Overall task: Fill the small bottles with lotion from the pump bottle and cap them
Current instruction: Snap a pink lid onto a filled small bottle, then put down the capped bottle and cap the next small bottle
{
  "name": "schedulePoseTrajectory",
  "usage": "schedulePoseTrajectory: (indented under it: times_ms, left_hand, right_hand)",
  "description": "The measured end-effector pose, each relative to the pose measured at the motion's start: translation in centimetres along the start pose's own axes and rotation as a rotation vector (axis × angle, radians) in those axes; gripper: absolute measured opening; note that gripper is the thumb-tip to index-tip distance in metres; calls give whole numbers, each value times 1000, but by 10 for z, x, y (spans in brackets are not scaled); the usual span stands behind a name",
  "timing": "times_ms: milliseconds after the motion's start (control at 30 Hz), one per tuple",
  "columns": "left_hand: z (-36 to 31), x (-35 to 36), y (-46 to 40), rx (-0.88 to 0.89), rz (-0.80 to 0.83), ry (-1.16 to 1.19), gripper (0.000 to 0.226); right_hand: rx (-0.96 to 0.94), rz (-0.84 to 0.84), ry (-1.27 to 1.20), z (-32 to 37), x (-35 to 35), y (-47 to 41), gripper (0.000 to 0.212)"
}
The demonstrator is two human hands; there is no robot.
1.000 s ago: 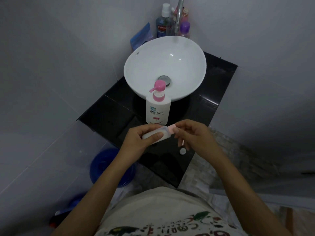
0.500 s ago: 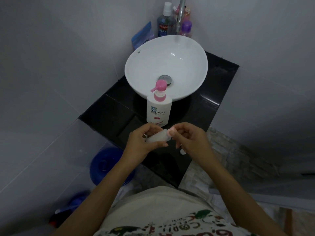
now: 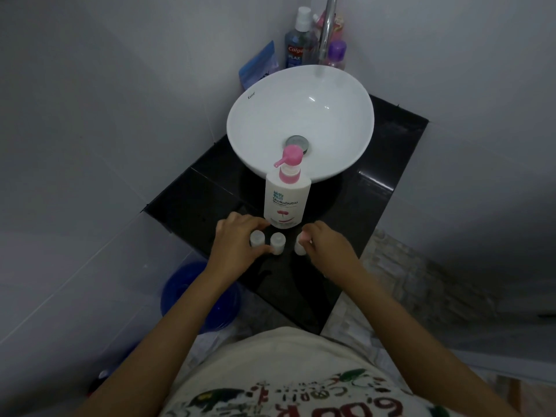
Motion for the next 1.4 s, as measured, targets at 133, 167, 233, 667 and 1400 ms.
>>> schedulePoseTrajectory:
  times_ms: [133, 167, 233, 667, 1400]
  left_hand:
    - [-2, 21, -16, 56, 79, -119, 51]
    - [-2, 27, -19, 64, 103, -155, 52]
    - [-1, 37, -22, 77, 140, -217, 52]
    - [0, 69, -32, 140, 243, -351, 40]
    - [-5, -23, 19, -211, 47, 835, 41]
  right_hand:
    - [0, 24, 14, -4, 13, -7, 21]
    - [6, 14, 3, -4, 12, -8, 20]
    - [15, 1, -21, -3, 12, -9, 19]
    - [185, -106, -113, -35, -15, 3, 47]
    - [511, 353, 64, -98, 58, 7, 19]
Point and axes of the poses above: each hand's wrist, its own y-axis away from the middle knuckle, its own x-axis out of the palm, z = x × y, the point moved 10 cm from there along -y, towards the middle knuckle, and after that the axes turned 1 degree about -y, right-handed, at the moved point
